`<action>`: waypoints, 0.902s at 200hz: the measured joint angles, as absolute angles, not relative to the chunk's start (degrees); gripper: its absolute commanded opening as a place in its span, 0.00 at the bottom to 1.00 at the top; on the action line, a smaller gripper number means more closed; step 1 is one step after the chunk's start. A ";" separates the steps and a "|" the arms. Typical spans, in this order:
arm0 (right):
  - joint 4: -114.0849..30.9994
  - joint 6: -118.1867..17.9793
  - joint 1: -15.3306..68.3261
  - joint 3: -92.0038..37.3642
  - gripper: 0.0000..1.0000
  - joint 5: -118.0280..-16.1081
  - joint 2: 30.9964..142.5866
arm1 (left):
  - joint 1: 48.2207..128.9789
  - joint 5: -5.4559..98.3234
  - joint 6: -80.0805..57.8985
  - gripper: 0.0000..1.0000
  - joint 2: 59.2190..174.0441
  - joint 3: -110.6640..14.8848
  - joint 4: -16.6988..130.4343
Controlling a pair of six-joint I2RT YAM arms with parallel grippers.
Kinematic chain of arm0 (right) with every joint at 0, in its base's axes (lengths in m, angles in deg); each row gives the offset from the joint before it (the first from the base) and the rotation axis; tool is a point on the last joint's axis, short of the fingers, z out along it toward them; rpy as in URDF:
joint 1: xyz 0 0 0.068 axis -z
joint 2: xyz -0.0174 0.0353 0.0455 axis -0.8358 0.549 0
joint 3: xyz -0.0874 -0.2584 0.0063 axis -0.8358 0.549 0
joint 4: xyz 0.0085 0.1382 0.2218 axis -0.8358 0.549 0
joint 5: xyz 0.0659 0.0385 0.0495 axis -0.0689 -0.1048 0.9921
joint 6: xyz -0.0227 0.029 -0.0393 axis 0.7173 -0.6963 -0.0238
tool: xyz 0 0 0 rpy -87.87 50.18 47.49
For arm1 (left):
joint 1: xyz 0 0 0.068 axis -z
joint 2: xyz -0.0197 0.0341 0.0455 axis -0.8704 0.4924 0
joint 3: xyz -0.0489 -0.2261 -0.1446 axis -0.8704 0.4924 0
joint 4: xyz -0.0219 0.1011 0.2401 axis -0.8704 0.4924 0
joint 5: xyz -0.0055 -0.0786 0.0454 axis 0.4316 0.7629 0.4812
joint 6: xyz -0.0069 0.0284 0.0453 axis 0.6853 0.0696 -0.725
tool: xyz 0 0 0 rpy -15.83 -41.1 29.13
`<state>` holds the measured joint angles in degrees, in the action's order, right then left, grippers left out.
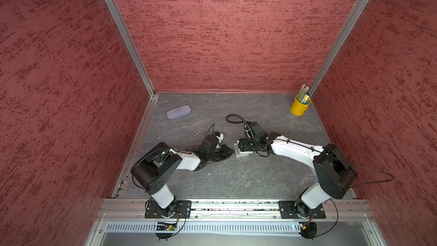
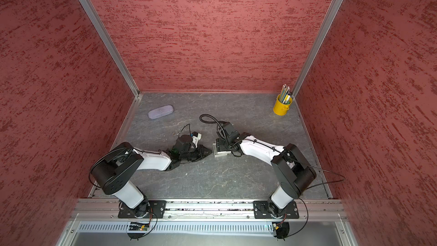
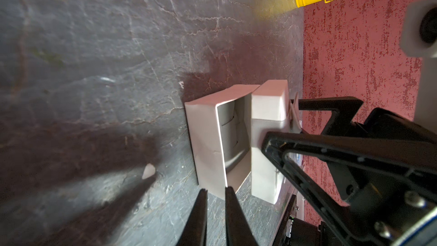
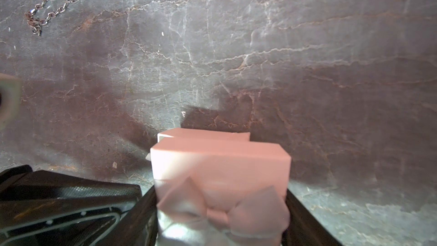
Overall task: Take the necklace out of the lift-off lid jewelry box
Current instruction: Close the lid on the jewelry box.
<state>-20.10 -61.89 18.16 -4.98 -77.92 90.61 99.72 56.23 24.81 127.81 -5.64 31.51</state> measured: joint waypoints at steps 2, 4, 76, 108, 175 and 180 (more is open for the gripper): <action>-20.10 -61.89 18.16 -4.98 0.75 -77.92 90.61 | 99.72 56.23 24.81 0.17 127.81 -5.64 31.53; -20.10 -61.89 18.16 -5.00 0.75 -77.92 90.61 | 99.72 56.23 24.81 0.17 127.81 -5.64 31.53; -20.36 -61.87 18.16 -5.35 0.75 -77.24 92.95 | 99.66 56.27 24.81 0.17 128.82 -5.72 30.48; -20.73 -61.82 18.16 -5.79 0.75 -76.06 93.52 | 99.66 56.31 24.81 0.16 130.02 -5.92 30.31; -20.67 -60.34 18.13 -8.59 0.75 -74.07 95.60 | 99.33 56.71 24.88 0.15 131.77 -6.64 28.76; -20.65 -60.09 18.13 -8.89 0.75 -73.92 95.86 | 99.33 56.71 24.88 0.15 131.90 -6.64 28.69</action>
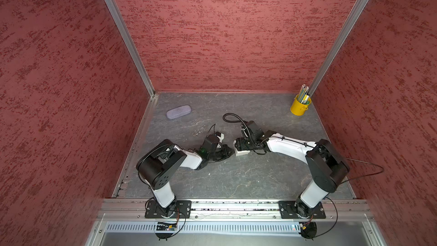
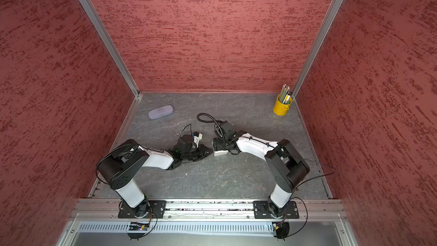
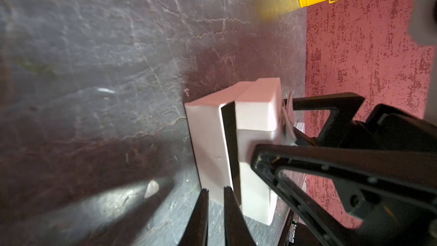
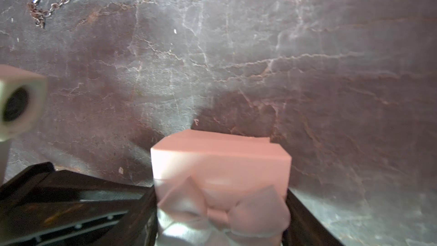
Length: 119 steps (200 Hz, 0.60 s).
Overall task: Take the necklace out of the lift-off lid jewelry box
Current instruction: Close the lid on the jewelry box.
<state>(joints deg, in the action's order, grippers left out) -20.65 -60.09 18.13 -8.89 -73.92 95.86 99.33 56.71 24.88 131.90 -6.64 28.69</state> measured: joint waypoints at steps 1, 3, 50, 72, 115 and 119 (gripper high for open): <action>-20.60 -60.05 18.13 -8.98 0.75 -73.85 95.94 | 99.31 56.71 24.88 0.15 131.92 -6.64 28.65; -20.58 -59.92 18.16 -9.13 0.75 -73.77 96.01 | 99.29 56.71 24.88 0.15 131.96 -6.64 28.62; -19.12 -57.36 18.16 -10.86 0.75 -72.67 97.39 | 98.74 57.01 24.88 0.15 132.68 -6.64 28.08; -18.48 -56.69 18.16 -11.21 0.75 -72.37 97.96 | 98.70 57.25 24.88 0.15 133.34 -6.66 27.29; -18.40 -55.50 18.11 -11.43 0.75 -71.32 98.52 | 98.46 57.34 24.88 0.14 134.21 -6.66 26.88; -18.42 -55.31 18.11 -11.43 0.75 -71.30 98.52 | 98.43 57.36 24.88 0.14 134.24 -6.69 26.88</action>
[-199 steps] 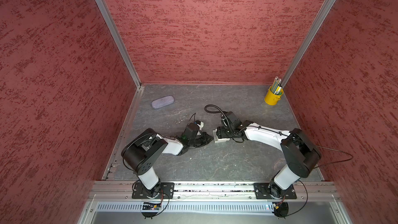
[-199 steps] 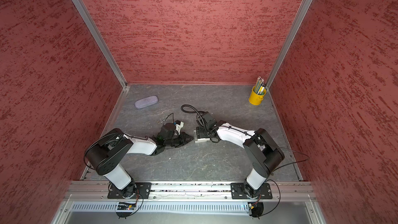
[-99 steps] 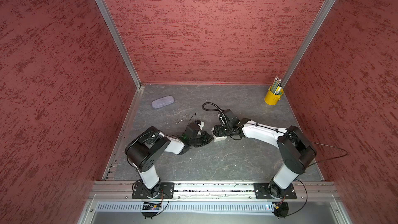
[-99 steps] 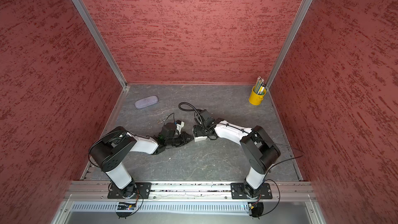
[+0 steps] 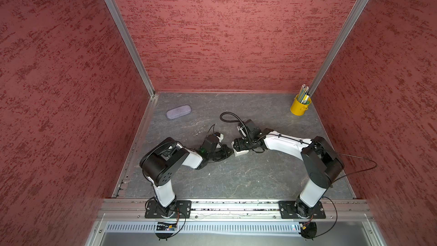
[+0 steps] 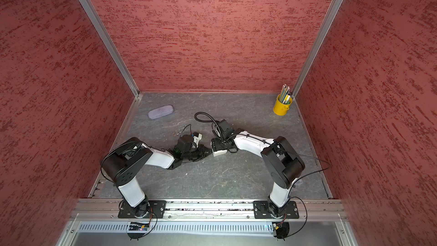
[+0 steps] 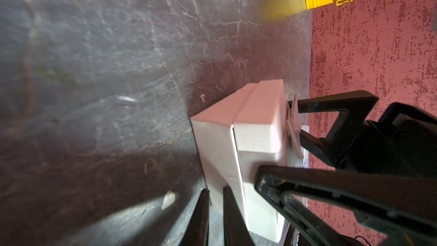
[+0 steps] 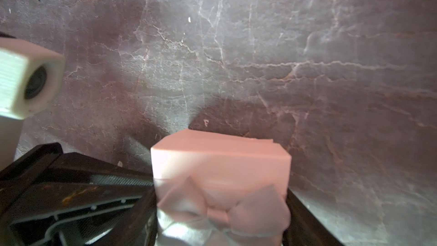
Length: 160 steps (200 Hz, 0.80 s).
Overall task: Take the necklace out of the lift-off lid jewelry box
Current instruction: Close the lid on the jewelry box.
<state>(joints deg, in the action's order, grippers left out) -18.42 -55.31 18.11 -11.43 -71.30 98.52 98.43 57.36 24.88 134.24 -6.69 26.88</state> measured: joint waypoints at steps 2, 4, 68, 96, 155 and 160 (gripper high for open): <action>-18.42 -55.29 18.11 -11.43 0.75 -71.30 98.52 | 98.41 57.36 24.88 0.14 134.24 -6.69 26.85; -18.42 -55.22 18.11 -11.43 0.75 -71.28 98.52 | 98.41 57.36 24.88 0.14 134.26 -6.69 26.88; -18.37 -54.30 18.11 -11.86 0.75 -70.84 98.94 | 98.30 57.52 24.92 0.14 134.87 -7.03 26.85; -18.57 -54.30 18.11 -11.86 0.75 -70.20 98.94 | 98.08 57.56 24.97 0.14 134.94 -7.03 26.90; -19.69 -54.35 18.18 -11.47 0.74 -69.42 98.94 | 97.89 57.73 24.99 0.14 134.94 -7.03 26.92; -19.77 -54.37 18.18 -11.41 0.74 -69.42 98.94 | 97.84 57.73 24.99 0.14 134.94 -7.03 26.92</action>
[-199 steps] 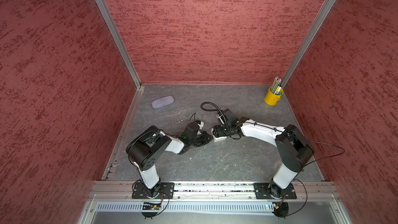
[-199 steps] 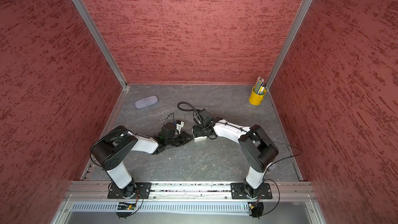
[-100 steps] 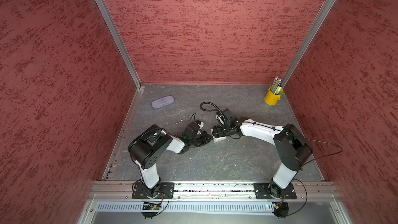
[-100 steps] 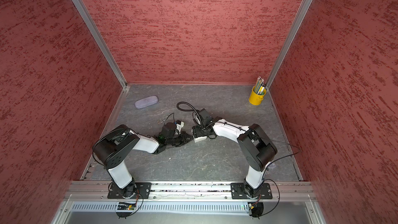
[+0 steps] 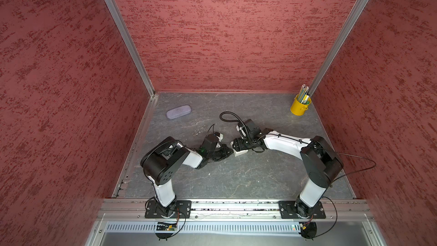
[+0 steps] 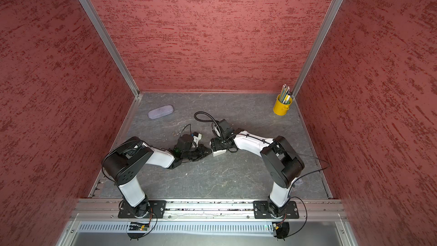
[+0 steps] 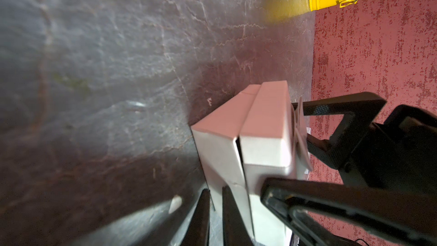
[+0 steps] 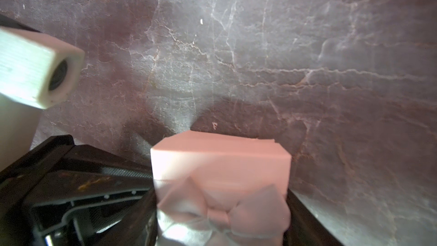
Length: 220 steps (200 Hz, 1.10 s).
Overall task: Take the necklace out of the lift-off lid jewelry box
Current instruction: Close the lid on the jewelry box.
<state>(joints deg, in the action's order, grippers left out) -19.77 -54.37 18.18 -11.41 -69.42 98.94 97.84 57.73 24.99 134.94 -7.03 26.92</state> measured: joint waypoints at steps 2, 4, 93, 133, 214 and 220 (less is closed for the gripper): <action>-19.77 -54.37 18.18 -11.41 0.74 -69.42 98.94 | 97.84 57.73 24.99 0.14 134.94 -7.03 26.94; -19.77 -54.37 18.18 -11.41 0.74 -69.42 98.94 | 97.82 57.73 24.99 0.14 134.94 -7.03 26.94; -19.79 -54.30 18.09 -11.41 0.73 -69.72 99.16 | 97.78 57.73 24.99 0.13 135.33 -7.30 26.99; -20.01 -54.28 18.02 -11.41 0.72 -69.70 99.16 | 97.65 57.78 24.97 0.12 136.27 -7.69 26.92; -20.87 -53.91 18.02 -11.10 0.73 -69.31 99.14 | 97.62 57.80 24.94 0.12 136.27 -8.00 27.51; -21.17 -53.82 18.02 -10.90 0.73 -69.18 99.14 | 97.62 57.80 24.94 0.12 136.27 -8.02 27.51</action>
